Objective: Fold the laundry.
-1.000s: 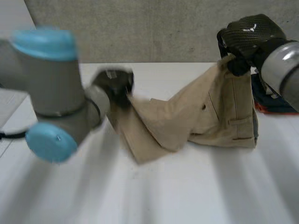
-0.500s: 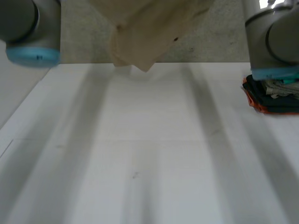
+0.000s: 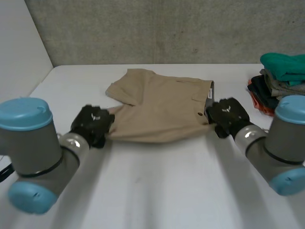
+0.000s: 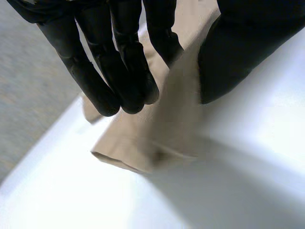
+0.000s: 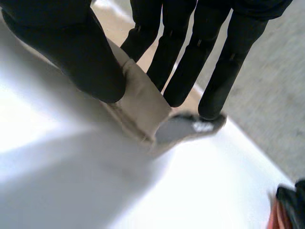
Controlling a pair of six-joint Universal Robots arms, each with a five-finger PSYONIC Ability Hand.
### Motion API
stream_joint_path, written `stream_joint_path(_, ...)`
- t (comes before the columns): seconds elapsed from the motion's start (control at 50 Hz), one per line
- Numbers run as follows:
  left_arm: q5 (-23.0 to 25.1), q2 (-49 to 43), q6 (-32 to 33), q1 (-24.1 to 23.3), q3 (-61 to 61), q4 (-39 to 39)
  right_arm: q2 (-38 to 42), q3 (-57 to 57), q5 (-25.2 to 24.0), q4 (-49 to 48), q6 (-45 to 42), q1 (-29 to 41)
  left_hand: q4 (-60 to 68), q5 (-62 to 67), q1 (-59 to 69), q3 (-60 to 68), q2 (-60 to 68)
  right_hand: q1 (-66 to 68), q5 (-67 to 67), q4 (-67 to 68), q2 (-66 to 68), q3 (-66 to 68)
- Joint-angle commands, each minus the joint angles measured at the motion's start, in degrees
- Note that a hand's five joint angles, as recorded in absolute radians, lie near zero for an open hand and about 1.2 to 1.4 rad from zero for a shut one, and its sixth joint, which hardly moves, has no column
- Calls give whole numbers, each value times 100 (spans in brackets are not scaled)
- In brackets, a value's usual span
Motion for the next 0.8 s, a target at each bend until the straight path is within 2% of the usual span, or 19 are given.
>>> stream_joint_path(0.02,-14,926,81,-185,-344,-1691,-1261,409,-39,2217,-882,-202,1148,1349,1318,1192,1141,1581,1204,1124,1276,1183)
stream_joint_path(0.06,-5,1085,107,-256,-396,-2105,-1464,453,-65,2772,-1128,-229,1148,1349,1318,1192,1141,1581,1204,1124,1276,1183)
stream_joint_path(0.14,21,1507,291,-624,-511,-3404,-1930,559,-74,4150,-2049,-352,1148,1349,1318,1192,1141,1581,1204,1124,1276,1183)
stream_joint_path(0.22,188,1692,476,-941,-502,-4197,-2141,647,-144,5101,-2858,-475,1148,1349,1318,1192,1141,1581,1204,1124,1276,1183)
stream_joint_path(0.28,268,1710,529,-1091,-441,-4401,-2160,621,-302,5253,-3124,-475,1148,1349,1318,1192,1141,1581,1204,1124,1276,1183)
stream_joint_path(0.36,233,1588,599,-1100,112,-3814,-1993,437,-382,4736,-2731,-423,1148,1349,1318,1192,1141,1581,1204,1124,1276,1183)
stream_joint_path(0.38,180,1326,634,-1048,426,-3282,-1827,297,-321,4361,-2381,-388,1148,1349,1318,1192,1141,1581,1204,1124,1276,1183)
stream_joint_path(0.42,127,1017,661,-977,805,-2744,-1642,138,-215,3963,-2054,-344,1148,1349,1318,1192,1141,1581,1204,1124,1276,1183)
stream_joint_path(0.54,-118,-606,687,-679,2604,-968,-948,-520,530,2304,-1044,-238,1148,1349,1318,1192,1141,1581,1204,1124,1276,1183)
stream_joint_path(0.6,-416,-1537,713,-652,3737,-667,-544,-854,812,1487,-718,-159,1148,1349,1318,1192,1141,1581,1204,1124,1276,1183)
stream_joint_path(0.74,-936,-3272,767,-652,6017,-894,511,-1655,1218,-27,-409,-62,1148,1349,1318,1192,1141,1581,1204,1124,1276,1183)
stream_joint_path(0.76,-989,-3534,732,-678,6385,-1008,791,-1847,1270,-290,-418,-36,334,535,504,378,327,47,-331,-411,-258,-351)
stream_joint_path(0.78,-989,-3624,705,-695,6545,-1052,933,-1936,1297,-388,-426,-18,-1506,-1305,-1336,-1462,-1513,-3116,-3493,-3573,-3421,-3514)
stream_joint_path(0.8,-972,-3703,670,-722,6651,-1105,1065,-2024,1323,-450,-435,-1,-4222,-4021,-4052,-4178,-4230,-5419,-5796,-5876,-5724,-5817)
